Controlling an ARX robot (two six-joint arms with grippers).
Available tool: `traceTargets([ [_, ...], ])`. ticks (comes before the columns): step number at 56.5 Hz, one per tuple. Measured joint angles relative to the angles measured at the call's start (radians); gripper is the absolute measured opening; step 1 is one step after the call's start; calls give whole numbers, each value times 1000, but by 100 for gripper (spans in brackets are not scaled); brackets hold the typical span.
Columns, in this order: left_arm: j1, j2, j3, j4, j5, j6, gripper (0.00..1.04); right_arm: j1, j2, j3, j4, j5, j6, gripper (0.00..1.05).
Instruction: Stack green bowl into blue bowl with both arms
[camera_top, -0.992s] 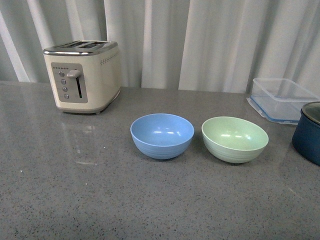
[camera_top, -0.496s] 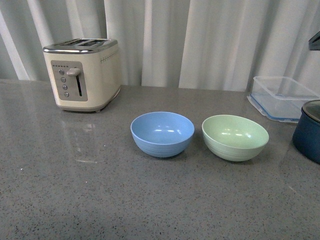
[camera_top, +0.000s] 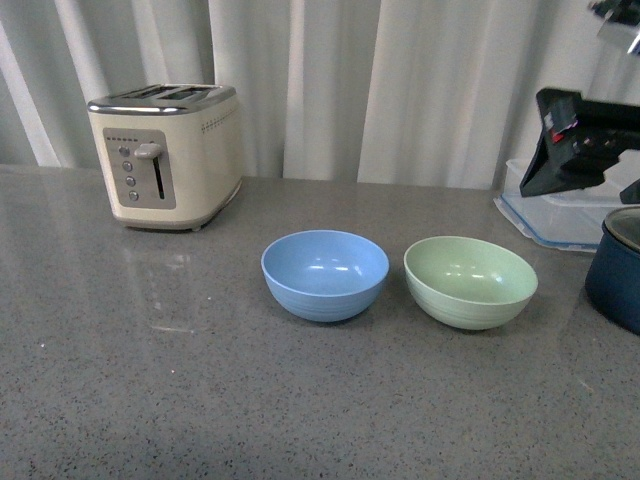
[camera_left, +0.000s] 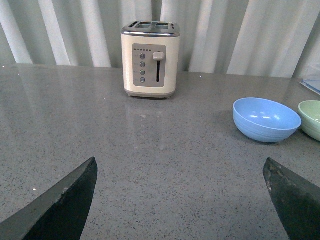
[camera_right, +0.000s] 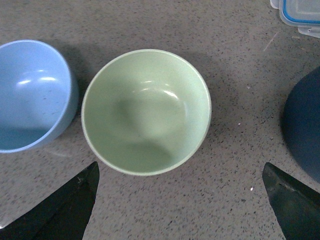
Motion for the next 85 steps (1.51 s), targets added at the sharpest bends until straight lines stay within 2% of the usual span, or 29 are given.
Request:
traceTargets([
  [41, 0, 0, 0, 0, 0, 0, 98, -21, 426, 299, -79, 128, 25, 94],
  [47, 0, 0, 0, 0, 0, 0, 98, -23, 463, 328, -84, 129, 25, 72],
  [58, 0, 0, 0, 0, 0, 0, 98, -23, 472, 338, -85, 128, 24, 45],
  [66, 0, 0, 0, 0, 0, 0, 98, -22, 474, 341, -85, 129, 24, 15],
  [69, 0, 0, 0, 0, 0, 0, 98, -22, 475, 344, -84, 127, 26, 8],
  [74, 0, 0, 0, 0, 0, 0, 98, -22, 469, 354, -73, 113, 27, 1],
  [85, 0, 0, 0, 0, 0, 0, 98, -23, 463, 354, -64, 121, 24, 1],
])
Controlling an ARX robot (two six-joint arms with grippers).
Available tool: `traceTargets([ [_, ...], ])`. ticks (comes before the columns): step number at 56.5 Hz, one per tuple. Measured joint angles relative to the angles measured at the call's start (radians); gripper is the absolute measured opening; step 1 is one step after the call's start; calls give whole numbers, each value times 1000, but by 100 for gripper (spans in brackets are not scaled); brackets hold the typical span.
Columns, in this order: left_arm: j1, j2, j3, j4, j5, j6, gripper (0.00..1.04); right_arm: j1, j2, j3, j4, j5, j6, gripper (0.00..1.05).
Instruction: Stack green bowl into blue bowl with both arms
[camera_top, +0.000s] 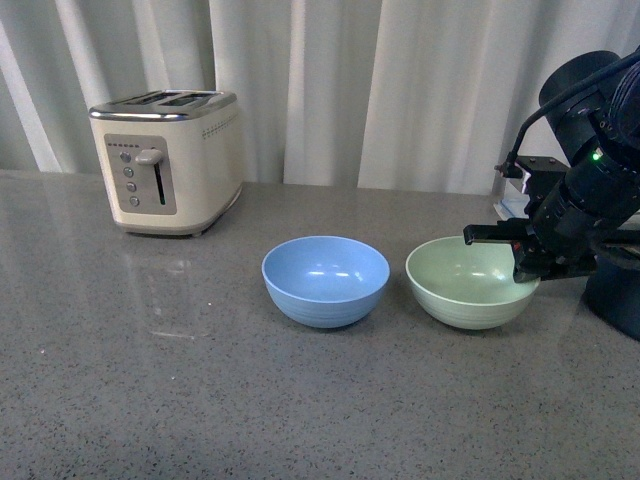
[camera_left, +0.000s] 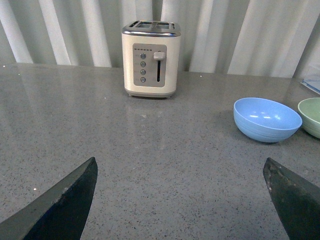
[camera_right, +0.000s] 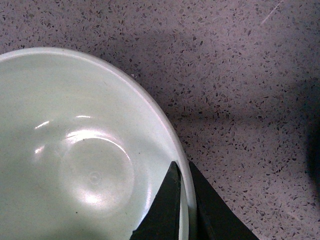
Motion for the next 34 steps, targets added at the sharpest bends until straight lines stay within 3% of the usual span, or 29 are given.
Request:
traceTargets([
  [19, 0, 0, 0, 0, 0, 0, 98, -1, -59, -12, 14, 0, -26, 1],
  [34, 0, 0, 0, 0, 0, 0, 98, 12, -199, -4, 22, -59, -29, 1],
])
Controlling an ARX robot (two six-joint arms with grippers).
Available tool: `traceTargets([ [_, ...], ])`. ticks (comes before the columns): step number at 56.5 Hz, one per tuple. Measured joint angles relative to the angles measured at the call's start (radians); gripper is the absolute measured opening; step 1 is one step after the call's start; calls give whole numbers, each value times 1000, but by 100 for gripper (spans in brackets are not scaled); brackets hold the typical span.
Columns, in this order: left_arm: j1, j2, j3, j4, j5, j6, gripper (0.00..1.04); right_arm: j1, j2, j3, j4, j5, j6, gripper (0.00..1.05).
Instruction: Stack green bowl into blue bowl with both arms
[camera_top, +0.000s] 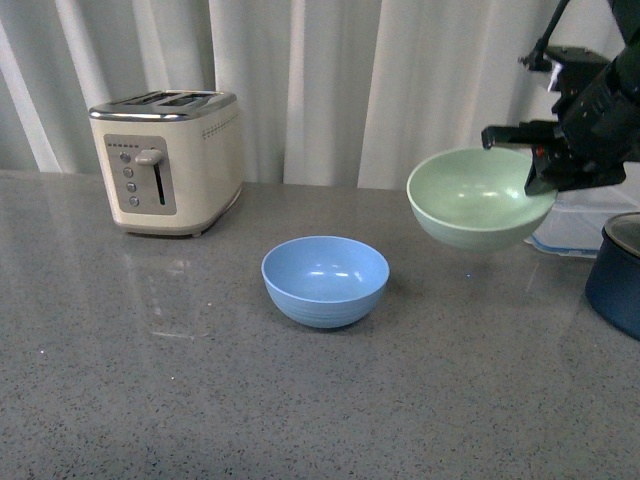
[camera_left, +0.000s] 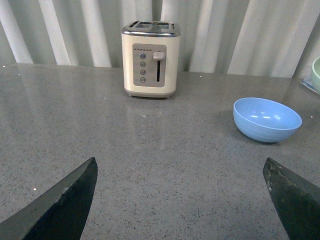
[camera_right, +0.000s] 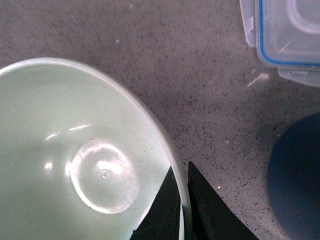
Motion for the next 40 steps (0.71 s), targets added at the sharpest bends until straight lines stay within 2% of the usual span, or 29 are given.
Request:
traceTargets([
  [16, 0, 0, 0, 0, 0, 0, 98, 110, -106, 3, 29, -95, 14, 1],
  [28, 0, 0, 0, 0, 0, 0, 98, 187, -107, 6, 51, -95, 13, 1],
  [40, 0, 0, 0, 0, 0, 0, 98, 219, -32, 60, 58, -72, 20, 1],
])
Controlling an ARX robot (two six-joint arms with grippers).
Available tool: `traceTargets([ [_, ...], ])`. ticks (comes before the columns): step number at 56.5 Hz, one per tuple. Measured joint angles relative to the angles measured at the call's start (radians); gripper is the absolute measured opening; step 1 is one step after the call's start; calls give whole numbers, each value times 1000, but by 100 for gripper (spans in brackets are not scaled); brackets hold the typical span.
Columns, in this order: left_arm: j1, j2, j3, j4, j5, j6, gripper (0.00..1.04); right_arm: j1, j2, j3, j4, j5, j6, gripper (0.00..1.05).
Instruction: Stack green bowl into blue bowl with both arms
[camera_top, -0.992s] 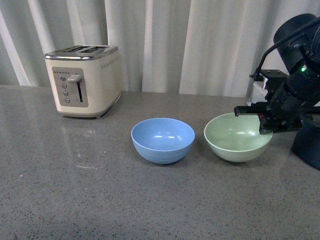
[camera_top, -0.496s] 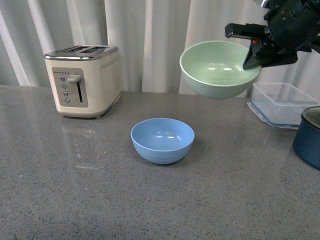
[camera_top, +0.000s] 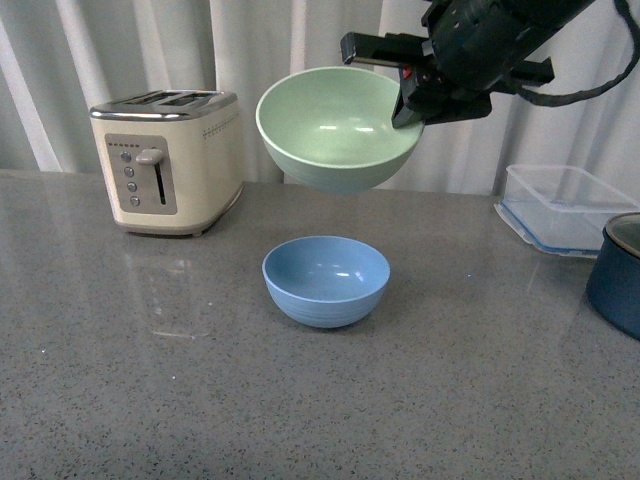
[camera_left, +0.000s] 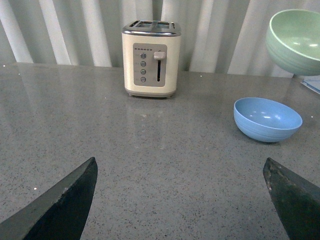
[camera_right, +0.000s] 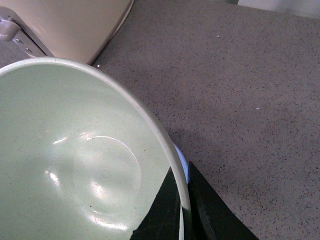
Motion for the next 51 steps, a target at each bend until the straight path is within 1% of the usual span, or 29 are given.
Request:
traceTargets([
  [27, 0, 0, 0, 0, 0, 0, 98, 42, 217, 71, -11, 82, 5, 1],
  [51, 0, 0, 0, 0, 0, 0, 98, 42, 307, 108, -11, 125, -3, 1],
])
